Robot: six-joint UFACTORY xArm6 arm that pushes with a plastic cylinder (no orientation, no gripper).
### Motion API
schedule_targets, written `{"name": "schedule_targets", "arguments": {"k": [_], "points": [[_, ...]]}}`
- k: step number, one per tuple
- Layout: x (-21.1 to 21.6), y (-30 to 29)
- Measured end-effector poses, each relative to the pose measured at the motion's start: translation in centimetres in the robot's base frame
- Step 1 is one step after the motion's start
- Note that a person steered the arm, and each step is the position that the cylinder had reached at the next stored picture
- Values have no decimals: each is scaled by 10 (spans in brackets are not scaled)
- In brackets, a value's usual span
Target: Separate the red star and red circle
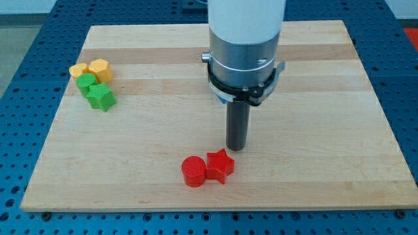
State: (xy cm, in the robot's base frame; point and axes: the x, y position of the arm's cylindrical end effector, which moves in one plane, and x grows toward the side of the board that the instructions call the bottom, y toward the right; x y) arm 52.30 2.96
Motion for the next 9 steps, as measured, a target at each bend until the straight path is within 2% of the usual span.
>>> {"name": "schedule_targets", "arguments": {"k": [2, 9], "points": [[44, 12], [45, -77]]}}
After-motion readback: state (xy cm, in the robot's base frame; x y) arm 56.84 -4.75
